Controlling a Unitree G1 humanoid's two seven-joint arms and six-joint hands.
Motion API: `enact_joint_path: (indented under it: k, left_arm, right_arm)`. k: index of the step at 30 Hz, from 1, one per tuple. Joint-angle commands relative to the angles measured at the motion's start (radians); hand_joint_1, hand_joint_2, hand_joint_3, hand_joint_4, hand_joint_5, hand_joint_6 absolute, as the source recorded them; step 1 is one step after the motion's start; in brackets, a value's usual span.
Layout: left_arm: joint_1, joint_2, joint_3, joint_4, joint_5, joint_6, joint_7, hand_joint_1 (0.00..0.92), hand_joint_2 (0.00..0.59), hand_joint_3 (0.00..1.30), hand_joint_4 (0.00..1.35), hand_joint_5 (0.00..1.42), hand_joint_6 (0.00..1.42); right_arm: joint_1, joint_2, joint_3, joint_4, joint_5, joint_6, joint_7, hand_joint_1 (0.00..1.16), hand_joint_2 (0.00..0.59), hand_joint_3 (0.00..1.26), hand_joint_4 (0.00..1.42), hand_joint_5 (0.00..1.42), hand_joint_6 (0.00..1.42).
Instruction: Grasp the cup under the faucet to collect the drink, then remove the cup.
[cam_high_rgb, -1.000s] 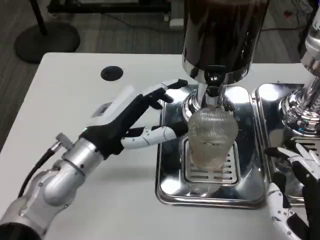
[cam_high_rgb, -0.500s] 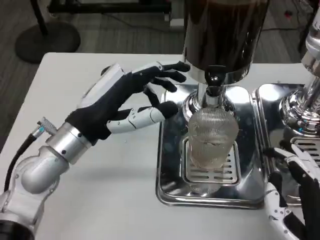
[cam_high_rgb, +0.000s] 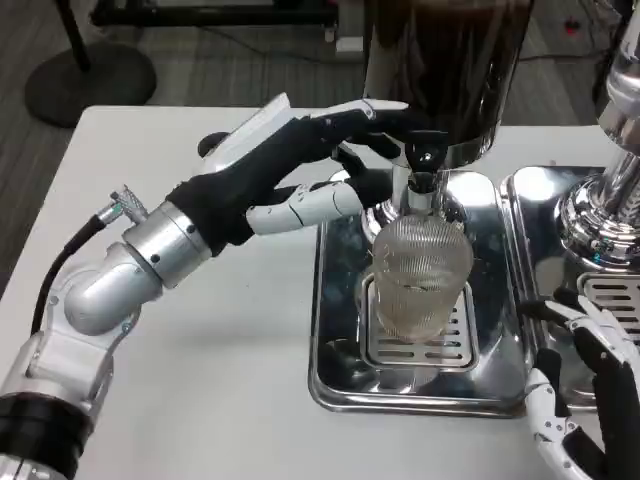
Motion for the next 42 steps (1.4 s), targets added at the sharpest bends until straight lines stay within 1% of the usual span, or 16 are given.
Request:
enact_joint_path:
  k: [1,8,11,15,18,24,25,31,35,42]
  left_arm:
    - [-0.025,-0.006,0.002,0.003,-0.027,0.008,-0.057,0.026,0.074,0.27,0.26,0.31,0.52]
    - [-0.035,-0.011,0.004,0.005,-0.054,-0.008,-0.123,0.021,0.071,0.27,0.26,0.3,0.51]
    - [-0.041,-0.008,0.002,0.004,-0.056,-0.011,-0.143,0.018,0.072,0.28,0.26,0.3,0.51]
    - [-0.049,0.0,-0.003,-0.004,-0.054,-0.035,-0.162,0.011,0.069,0.28,0.26,0.3,0.51]
    - [-0.05,0.002,-0.002,-0.012,-0.048,-0.048,-0.161,0.008,0.068,0.28,0.27,0.3,0.51]
    - [-0.054,0.028,-0.003,-0.025,0.041,-0.129,-0.097,0.003,0.064,0.28,0.27,0.3,0.5]
    - [-0.055,0.031,-0.004,-0.025,0.053,-0.139,-0.088,0.001,0.062,0.28,0.27,0.29,0.43]
    - [-0.04,0.04,-0.016,-0.039,0.059,-0.164,-0.087,0.0,0.061,0.28,0.27,0.28,0.34]
    - [-0.039,0.037,-0.027,-0.034,0.045,-0.169,-0.102,0.0,0.06,0.28,0.27,0.27,0.31]
    - [-0.027,0.043,-0.036,-0.04,0.023,-0.174,-0.129,0.0,0.06,0.28,0.26,0.27,0.3]
  right_arm:
    - [0.001,0.002,-0.003,0.007,0.013,-0.017,-0.011,0.39,0.581,0.33,0.14,0.1,0.23]
    - [-0.001,0.006,-0.003,0.009,0.018,-0.015,-0.011,0.39,0.582,0.33,0.14,0.11,0.23]
    - [-0.001,0.008,-0.002,0.011,0.02,-0.015,-0.012,0.39,0.582,0.33,0.14,0.11,0.23]
    - [0.0,0.011,-0.001,0.014,0.025,-0.014,-0.014,0.39,0.582,0.33,0.14,0.11,0.23]
    - [0.0,0.011,-0.001,0.017,0.027,-0.015,-0.014,0.39,0.582,0.33,0.14,0.11,0.23]
    - [-0.006,0.009,-0.004,0.02,0.038,-0.012,-0.007,0.39,0.582,0.33,0.14,0.11,0.23]
    - [-0.007,0.009,-0.005,0.02,0.04,-0.011,-0.006,0.39,0.582,0.33,0.14,0.11,0.23]
    - [-0.013,0.006,-0.009,0.024,0.054,-0.009,-0.001,0.39,0.582,0.33,0.14,0.11,0.23]
    - [-0.024,0.003,-0.011,0.031,0.063,-0.007,0.003,0.39,0.582,0.33,0.14,0.11,0.23]
    - [-0.035,0.004,-0.01,0.044,0.076,-0.006,0.007,0.39,0.582,0.33,0.14,0.11,0.23]
